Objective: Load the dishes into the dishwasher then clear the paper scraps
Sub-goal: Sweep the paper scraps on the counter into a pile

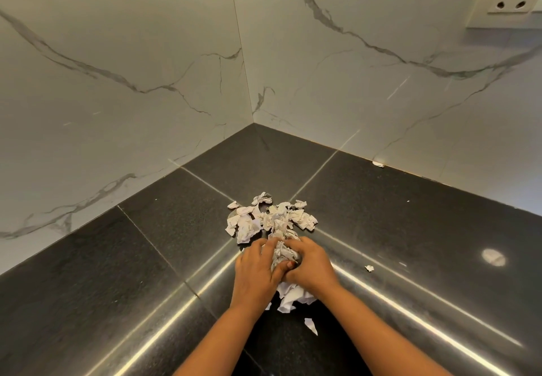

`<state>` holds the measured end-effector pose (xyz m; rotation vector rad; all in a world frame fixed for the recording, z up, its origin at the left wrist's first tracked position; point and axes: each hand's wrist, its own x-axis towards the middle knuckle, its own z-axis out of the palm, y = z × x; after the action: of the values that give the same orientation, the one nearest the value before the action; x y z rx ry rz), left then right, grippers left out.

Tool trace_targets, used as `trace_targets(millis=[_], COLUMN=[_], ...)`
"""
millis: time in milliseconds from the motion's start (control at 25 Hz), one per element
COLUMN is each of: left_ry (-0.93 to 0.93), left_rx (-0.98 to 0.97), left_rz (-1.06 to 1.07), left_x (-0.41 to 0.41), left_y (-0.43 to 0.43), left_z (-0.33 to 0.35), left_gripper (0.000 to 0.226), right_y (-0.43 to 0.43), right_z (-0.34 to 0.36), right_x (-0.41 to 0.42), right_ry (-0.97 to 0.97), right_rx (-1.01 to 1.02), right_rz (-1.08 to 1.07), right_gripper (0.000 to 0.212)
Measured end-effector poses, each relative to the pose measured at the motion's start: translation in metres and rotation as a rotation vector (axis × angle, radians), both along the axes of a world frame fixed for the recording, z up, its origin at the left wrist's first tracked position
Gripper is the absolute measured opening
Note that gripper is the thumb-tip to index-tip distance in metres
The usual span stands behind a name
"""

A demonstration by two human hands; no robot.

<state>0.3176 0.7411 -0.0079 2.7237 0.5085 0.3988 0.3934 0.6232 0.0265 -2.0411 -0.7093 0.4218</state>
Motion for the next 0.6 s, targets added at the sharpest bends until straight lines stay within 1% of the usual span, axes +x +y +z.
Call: trace_targets(millis=[80,160,240,320,480,600], left_ry=[-0.027,-0.051,-0.081,-0.133,-0.221,-0.277], left_rx=[0.004,-0.04,-0.084,-0.109,-0.131,-0.116], left_rz=[0.011,0.012,-0.009,-0.034,-0.096,-0.167], left_x=[0.006,0.011,0.015,0.017,0.027,0.034], left_y=[-0.006,-0.011,-0.015,-0.02,-0.033,-0.049], left_z=[0.001,0.001,0.003,0.007,0.019,0.032], left_gripper=[0.068,0.06,0.046,0.037,0.035,0.029], right_y=[-0.002,-0.003,-0.006,-0.008,-0.02,-0.037], right_z=[0.001,0.001,0.0,-0.002,-0.001,0.011], right_x=[-0.003,-0.006,-0.005,-0.004,-0.003,-0.004], right_ry=[0.046,0.095,0.134,0.197,0.279,0.302], right_rx=[0.089,0.158,0.199,0.228,0.329,0.404], right_rz=[-0.091,-0.171,-0.214,-0.251,-0.377,-0.457], right_gripper=[0.056,0.047,0.038,0.037,0.031,0.037])
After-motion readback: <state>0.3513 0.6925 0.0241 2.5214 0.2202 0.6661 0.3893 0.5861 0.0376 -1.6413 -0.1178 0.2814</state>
